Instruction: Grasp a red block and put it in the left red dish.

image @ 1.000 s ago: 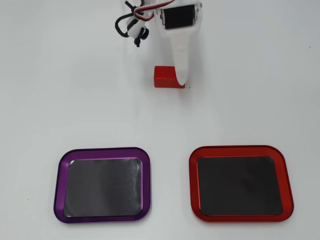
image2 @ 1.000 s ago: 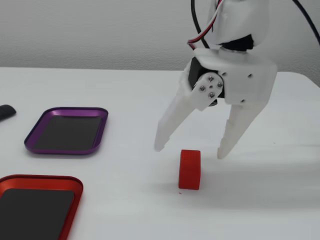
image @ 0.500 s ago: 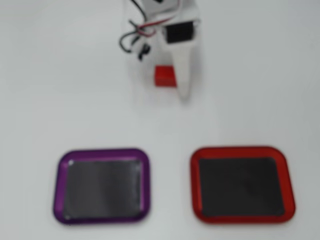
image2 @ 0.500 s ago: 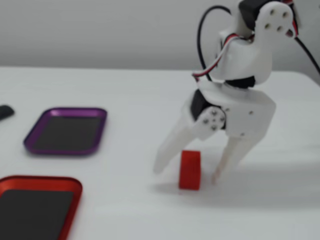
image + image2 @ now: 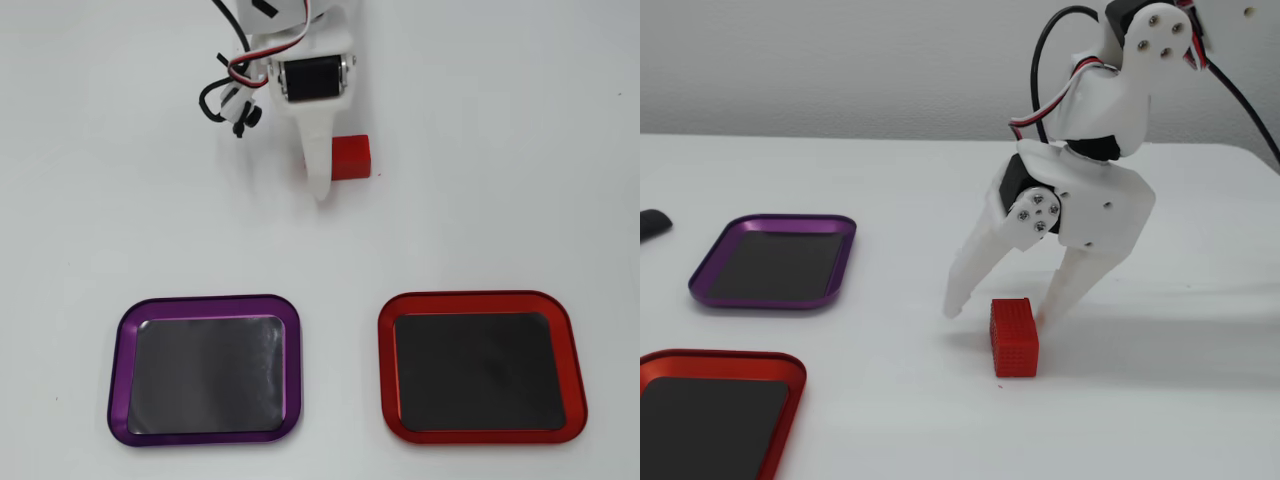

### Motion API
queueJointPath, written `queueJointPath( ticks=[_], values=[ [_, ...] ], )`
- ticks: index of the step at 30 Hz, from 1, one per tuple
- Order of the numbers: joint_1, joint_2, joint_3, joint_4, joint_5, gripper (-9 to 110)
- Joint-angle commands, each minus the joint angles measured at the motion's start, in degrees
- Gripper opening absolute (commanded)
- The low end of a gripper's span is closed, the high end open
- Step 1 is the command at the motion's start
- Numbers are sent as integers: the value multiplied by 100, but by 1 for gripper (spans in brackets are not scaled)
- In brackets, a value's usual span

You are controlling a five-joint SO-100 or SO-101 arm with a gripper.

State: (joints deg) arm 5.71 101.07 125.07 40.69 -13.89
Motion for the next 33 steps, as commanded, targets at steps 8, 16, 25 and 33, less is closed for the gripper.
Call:
queueJointPath(
  ticks=[8, 16, 25, 33],
  values=[
    [-44, 53, 9, 26, -114, 2],
    [-62, 264, -62, 272, -70, 0],
    [-668, 3067, -44, 1468, -53, 0],
    [-1494, 6179, 923, 545, 88, 0]
  ],
)
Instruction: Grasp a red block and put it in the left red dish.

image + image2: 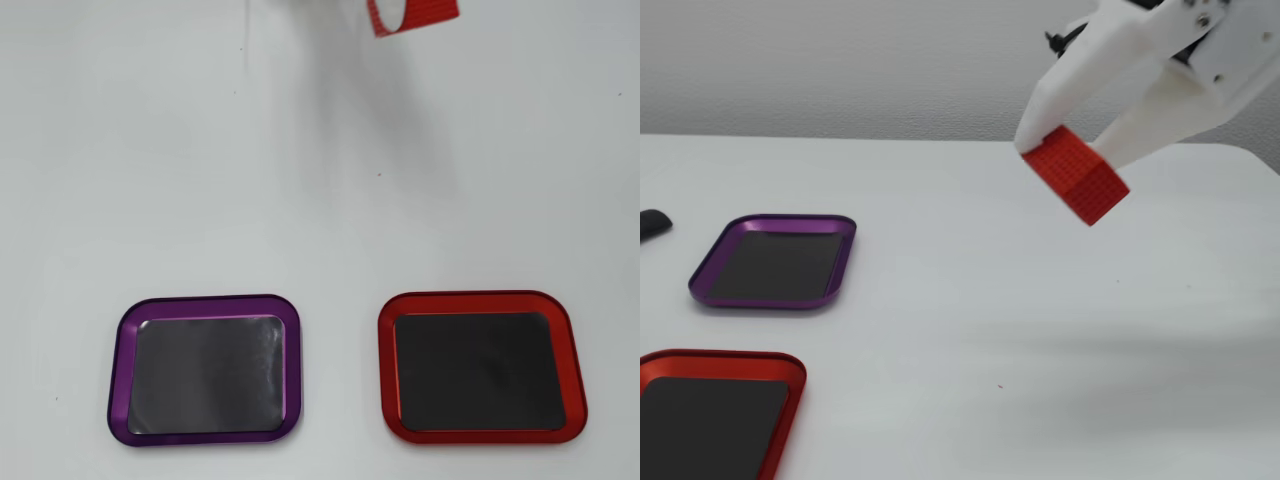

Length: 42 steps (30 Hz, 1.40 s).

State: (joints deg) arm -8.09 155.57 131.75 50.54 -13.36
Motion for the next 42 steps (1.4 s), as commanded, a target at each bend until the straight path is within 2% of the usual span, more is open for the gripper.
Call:
queueJointPath(
  ticks=[1, 8, 11, 15, 22, 27, 42],
  values=[
    [-123, 993, 519, -738, 35, 0],
    [-88, 1116, 2206, -3551, 35, 0],
    [-105, 343, 2329, -4359, 35, 0],
    [-114, -1371, 1608, -5045, 53, 0],
    [-123, -4553, -606, -5212, 123, 0],
    [-132, -6179, -2004, -5194, 123, 0],
    [-123, -8569, -3964, -5194, 35, 0]
  ],
)
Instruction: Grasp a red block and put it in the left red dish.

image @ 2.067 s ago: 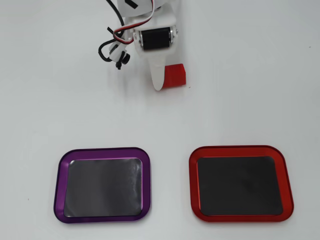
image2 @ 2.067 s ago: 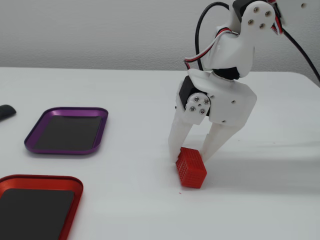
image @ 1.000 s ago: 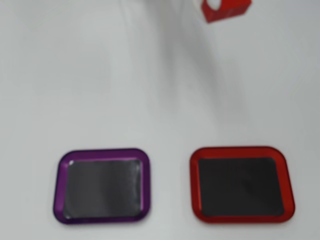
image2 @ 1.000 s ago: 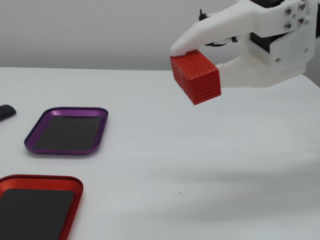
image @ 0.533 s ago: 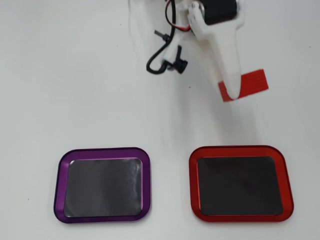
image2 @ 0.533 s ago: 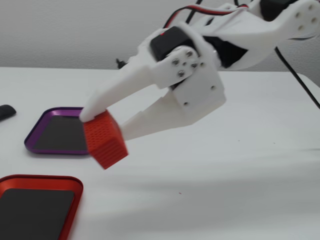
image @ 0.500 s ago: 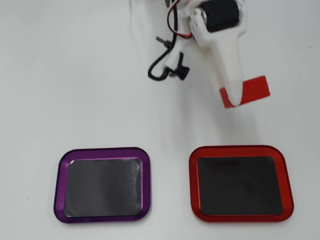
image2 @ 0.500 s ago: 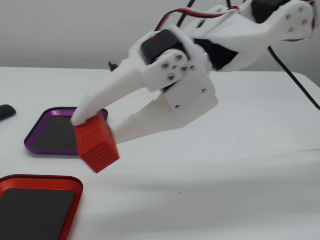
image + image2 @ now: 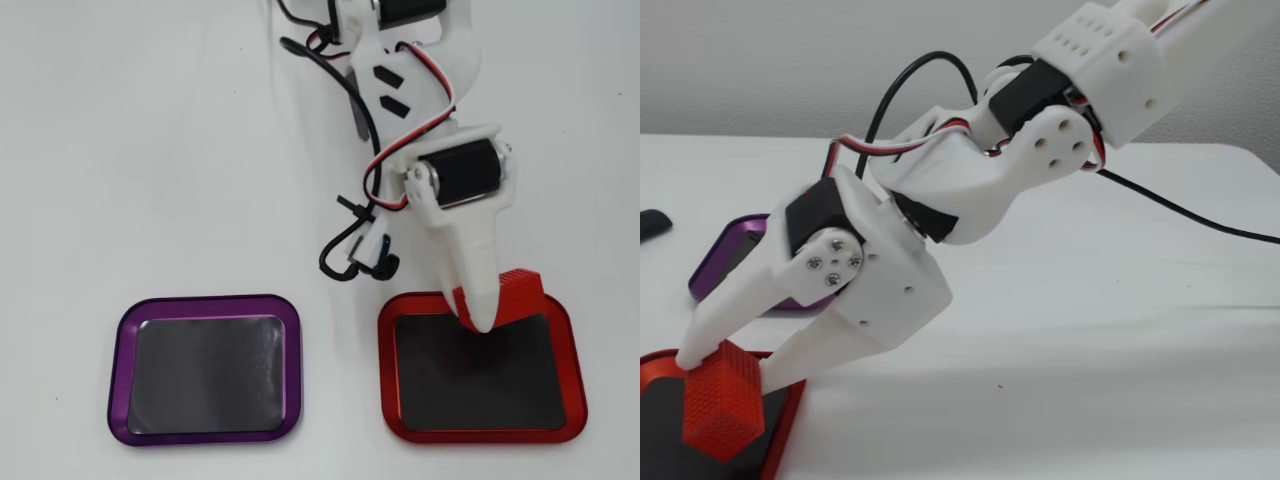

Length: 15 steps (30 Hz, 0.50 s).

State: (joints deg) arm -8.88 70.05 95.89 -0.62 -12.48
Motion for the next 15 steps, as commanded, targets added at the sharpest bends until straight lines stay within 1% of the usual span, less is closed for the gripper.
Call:
queueJointPath(
  ticks=[1, 9, 15],
  values=[
    [-44, -114, -466, -79, -53, 0],
    [-53, -360, -633, -79, -9, 0],
    [-44, -352, -606, -70, 9, 9]
  ],
)
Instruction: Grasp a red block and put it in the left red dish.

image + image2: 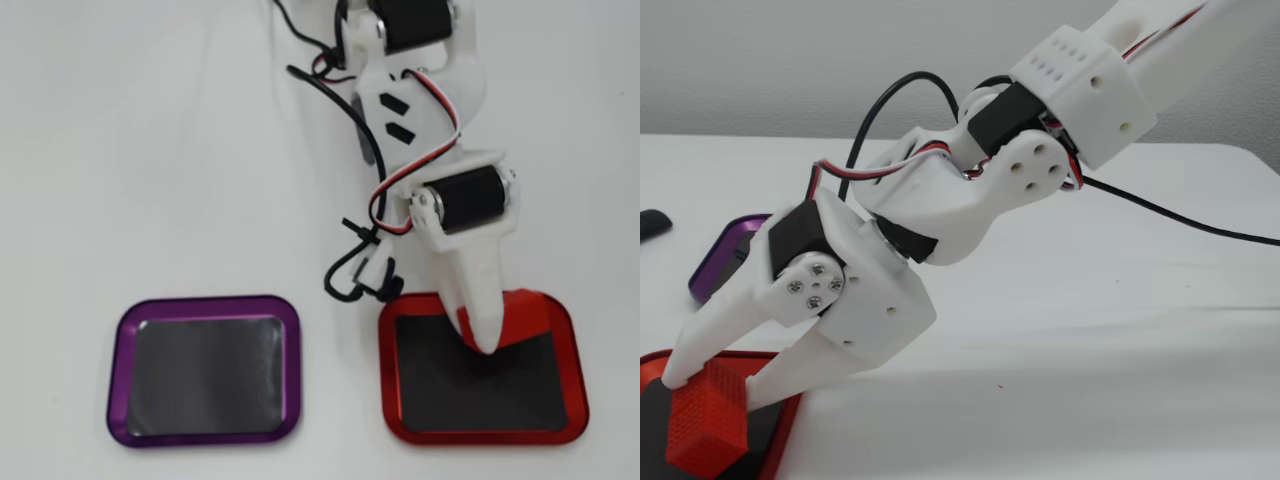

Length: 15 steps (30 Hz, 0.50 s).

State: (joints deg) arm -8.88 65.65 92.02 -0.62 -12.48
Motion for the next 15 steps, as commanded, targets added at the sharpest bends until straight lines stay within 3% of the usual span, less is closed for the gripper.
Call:
queueJointPath(
  ticks=[1, 7, 15],
  values=[
    [-44, 88, -220, -62, 9, 10],
    [-35, 114, -237, 35, 9, 11],
    [-79, 949, -527, 1688, 26, 11]
  ],
)
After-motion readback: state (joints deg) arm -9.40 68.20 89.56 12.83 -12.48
